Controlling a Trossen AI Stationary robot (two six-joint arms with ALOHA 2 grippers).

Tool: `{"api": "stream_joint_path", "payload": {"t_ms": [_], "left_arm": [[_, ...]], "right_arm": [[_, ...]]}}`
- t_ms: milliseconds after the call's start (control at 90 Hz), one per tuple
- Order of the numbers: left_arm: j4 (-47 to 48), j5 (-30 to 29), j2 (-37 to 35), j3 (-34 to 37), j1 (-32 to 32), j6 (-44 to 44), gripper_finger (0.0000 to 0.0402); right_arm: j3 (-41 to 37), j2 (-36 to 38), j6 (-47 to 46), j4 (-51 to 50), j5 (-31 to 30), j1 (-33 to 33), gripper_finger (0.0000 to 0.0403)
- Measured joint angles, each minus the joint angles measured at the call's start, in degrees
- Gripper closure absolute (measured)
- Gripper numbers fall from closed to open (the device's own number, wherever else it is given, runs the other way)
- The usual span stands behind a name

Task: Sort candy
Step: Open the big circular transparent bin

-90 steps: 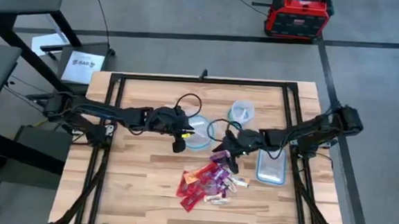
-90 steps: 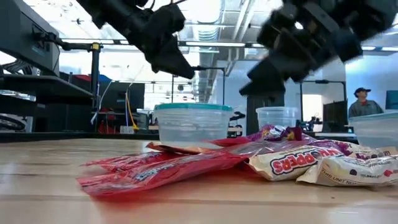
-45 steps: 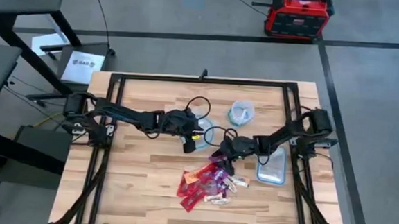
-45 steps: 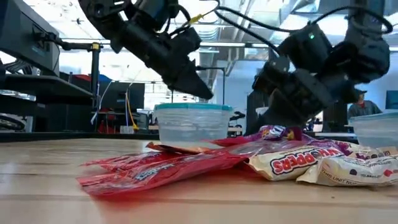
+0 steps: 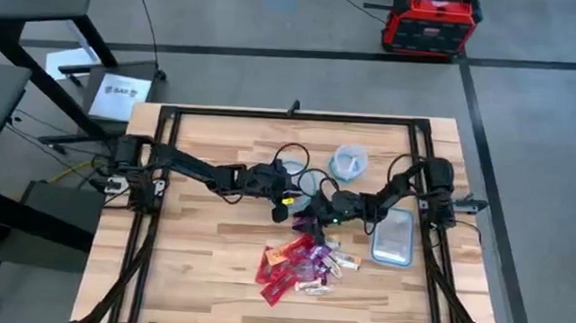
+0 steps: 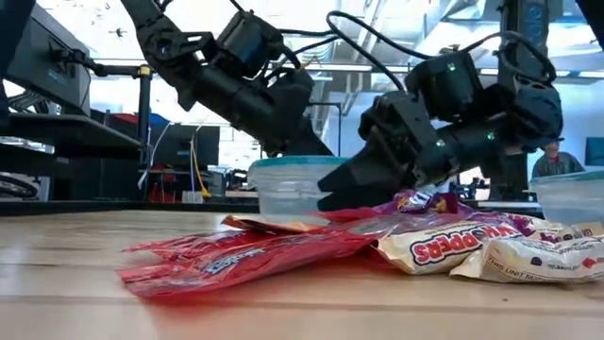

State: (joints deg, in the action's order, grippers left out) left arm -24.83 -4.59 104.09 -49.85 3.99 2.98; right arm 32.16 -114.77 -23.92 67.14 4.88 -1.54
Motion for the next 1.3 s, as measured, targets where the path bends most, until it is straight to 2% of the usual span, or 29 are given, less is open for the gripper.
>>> {"api": "stream_joint_path", "payload": {"t_ms": [300, 456, 633, 800, 933, 1111, 1300], "left_arm": [[-0.11, -0.26, 0.75, -0.08, 0.0, 1.35, 0.0346], [0.48, 1.99, 0.99, 0.17, -0.28, 1.33, 0.0345], [-0.57, 1.6, 0.97, 0.23, -0.31, 1.43, 0.0345], [-0.71, 1.37, 1.01, 0.18, -0.3, 1.69, 0.0345], [-1.34, 1.08, 1.03, 0.25, -0.63, 1.9, 0.0345], [-2.75, 0.91, 1.16, 0.31, -0.76, 2.01, 0.0345], [-2.13, 1.35, 1.12, 0.29, -0.72, 2.15, 0.0345]], "right_arm": [[-1.37, 0.16, -3.7, 8.84, -1.81, -0.07, 0.0188], [-3.56, 1.0, 5.6, 23.44, -1.33, -0.89, 0.0188], [-5.75, 1.62, 6.78, 20.61, -0.8, -1.2, 0.0188], [-10.47, 5.51, 6.62, 12.01, -0.66, -2.03, 0.0188], [-12.87, 8.25, 6.6, 2.03, -4.34, -2.04, 0.0188], [-9.26, 6.77, 9.27, 1.51, -4.32, -0.1, 0.0188], [-4.97, 6.65, 10.66, -0.77, 2.88, 1.47, 0.0188]]}}
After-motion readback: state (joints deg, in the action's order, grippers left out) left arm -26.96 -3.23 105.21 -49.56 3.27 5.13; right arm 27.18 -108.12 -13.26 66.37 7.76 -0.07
